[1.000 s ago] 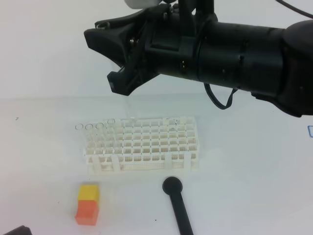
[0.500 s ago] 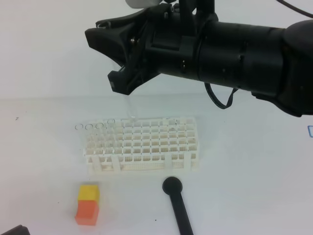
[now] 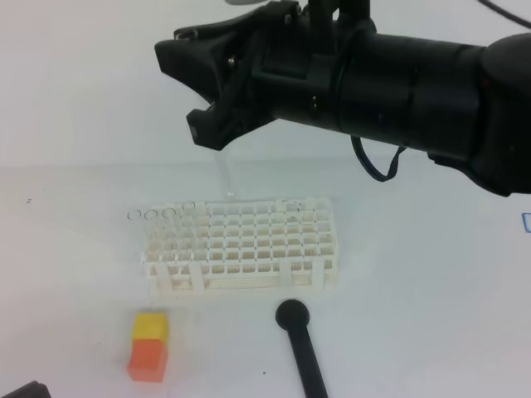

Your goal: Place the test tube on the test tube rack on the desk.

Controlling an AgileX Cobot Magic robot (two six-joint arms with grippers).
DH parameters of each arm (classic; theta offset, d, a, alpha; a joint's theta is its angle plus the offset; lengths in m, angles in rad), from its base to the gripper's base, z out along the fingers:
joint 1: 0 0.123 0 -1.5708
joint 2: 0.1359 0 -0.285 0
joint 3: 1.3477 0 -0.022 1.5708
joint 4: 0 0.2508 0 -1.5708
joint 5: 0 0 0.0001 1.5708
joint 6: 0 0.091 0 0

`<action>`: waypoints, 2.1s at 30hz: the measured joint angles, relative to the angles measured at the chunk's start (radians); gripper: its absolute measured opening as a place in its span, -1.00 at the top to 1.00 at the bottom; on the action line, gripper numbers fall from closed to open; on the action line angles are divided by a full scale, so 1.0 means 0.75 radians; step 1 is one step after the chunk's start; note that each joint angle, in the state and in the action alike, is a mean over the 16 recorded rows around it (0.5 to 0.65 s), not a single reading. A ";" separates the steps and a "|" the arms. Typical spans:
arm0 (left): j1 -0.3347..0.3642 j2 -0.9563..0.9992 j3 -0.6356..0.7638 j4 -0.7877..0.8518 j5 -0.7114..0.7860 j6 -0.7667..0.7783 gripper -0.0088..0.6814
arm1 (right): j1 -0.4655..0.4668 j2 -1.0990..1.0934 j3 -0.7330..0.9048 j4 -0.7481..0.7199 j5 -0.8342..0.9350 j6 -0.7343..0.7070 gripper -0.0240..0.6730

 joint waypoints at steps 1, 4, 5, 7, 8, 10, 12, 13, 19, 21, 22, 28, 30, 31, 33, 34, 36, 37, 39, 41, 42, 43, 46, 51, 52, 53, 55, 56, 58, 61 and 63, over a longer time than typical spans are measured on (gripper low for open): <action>0.000 0.000 0.000 0.000 0.000 0.000 0.98 | 0.002 0.000 0.000 -0.069 -0.002 0.074 0.58; 0.000 0.000 0.000 0.000 0.001 0.000 0.98 | 0.014 0.000 0.000 -0.320 -0.019 0.345 0.58; 0.000 0.000 0.000 0.000 0.001 0.000 0.98 | 0.020 0.001 0.001 -0.415 -0.031 0.444 0.58; 0.000 0.000 0.000 0.000 0.001 0.000 0.98 | 0.035 0.003 0.004 -0.611 -0.067 0.646 0.58; 0.000 0.000 0.000 0.000 0.001 0.000 0.98 | 0.043 0.005 0.007 -0.710 -0.093 0.747 0.58; 0.000 0.000 0.000 0.000 0.001 0.000 0.98 | 0.062 0.015 0.012 -0.902 -0.161 0.939 0.58; 0.000 0.000 0.000 0.000 0.001 0.000 0.98 | 0.081 0.033 0.018 -1.071 -0.248 1.107 0.58; 0.000 0.000 0.000 0.000 0.001 0.000 0.98 | 0.090 0.046 0.021 -1.141 -0.298 1.176 0.58; 0.000 0.000 0.000 0.000 -0.001 0.000 0.98 | 0.134 0.159 0.042 -1.351 -0.635 1.384 0.58; 0.000 0.000 0.000 0.000 -0.001 0.000 0.98 | 0.142 0.208 0.048 -1.363 -0.742 1.396 0.58; 0.000 0.000 0.000 0.000 -0.001 0.000 0.98 | 0.145 0.235 0.050 -1.363 -0.791 1.398 0.58; 0.000 0.000 0.000 0.000 0.000 0.000 0.98 | 0.152 0.392 0.055 -1.342 -1.022 1.383 0.58; 0.000 0.000 0.000 0.000 0.001 0.000 0.98 | 0.154 0.433 0.055 -1.322 -1.072 1.367 0.58; 0.000 0.000 0.000 0.000 0.002 0.000 0.98 | 0.156 0.451 0.055 -1.309 -1.093 1.356 0.58; 0.000 0.000 0.000 0.000 0.002 0.000 0.98 | 0.158 0.480 0.055 -1.280 -1.132 1.333 0.58; 0.000 0.000 0.000 0.000 0.002 0.000 0.98 | 0.160 0.493 0.055 -1.265 -1.151 1.321 0.58; 0.000 0.000 0.000 0.000 0.004 0.000 0.98 | 0.162 0.514 0.055 -1.233 -1.185 1.296 0.58; 0.000 0.000 0.000 0.000 0.004 0.000 0.98 | 0.163 0.523 0.055 -1.217 -1.200 1.284 0.58; 0.000 0.000 0.000 0.000 0.004 0.000 0.98 | 0.166 0.536 0.055 -1.181 -1.226 1.259 0.58; 0.000 0.000 0.000 0.000 0.004 0.000 0.98 | 0.170 0.545 0.055 -1.143 -1.248 1.235 0.58; 0.000 0.000 0.000 0.000 0.004 0.000 0.98 | 0.173 0.549 0.055 -1.125 -1.259 1.226 0.58; 0.000 0.000 0.000 0.000 0.004 0.000 0.98 | 0.176 0.553 0.055 -1.106 -1.270 1.217 0.58; 0.000 0.000 0.000 0.001 0.005 0.000 0.98 | 0.191 0.569 0.055 -1.053 -1.309 1.198 0.58; 0.000 0.000 0.000 0.002 0.008 0.000 0.98 | 0.223 0.605 0.055 -0.980 -1.360 1.183 0.58; 0.000 0.000 0.000 0.002 0.009 0.000 0.98 | 0.229 0.613 0.055 -0.966 -1.370 1.180 0.58; 0.000 0.000 0.000 0.003 0.009 0.000 0.98 | 0.236 0.622 0.055 -0.951 -1.380 1.176 0.58; 0.000 0.000 0.000 0.003 0.011 0.000 0.98 | 0.248 0.638 0.055 -0.926 -1.401 1.167 0.58; 0.000 0.000 0.000 0.003 0.011 0.000 0.98 | 0.254 0.645 0.055 -0.913 -1.412 1.162 0.58; 0.000 0.000 0.000 0.003 0.012 0.000 0.98 | 0.264 0.658 0.055 -0.891 -1.430 1.153 0.58; 0.000 0.000 0.000 0.003 0.014 0.000 0.98 | 0.274 0.670 0.055 -0.867 -1.449 1.138 0.58; 0.000 0.000 0.000 0.003 0.013 0.000 0.98 | 0.277 0.675 0.055 -0.857 -1.457 1.128 0.58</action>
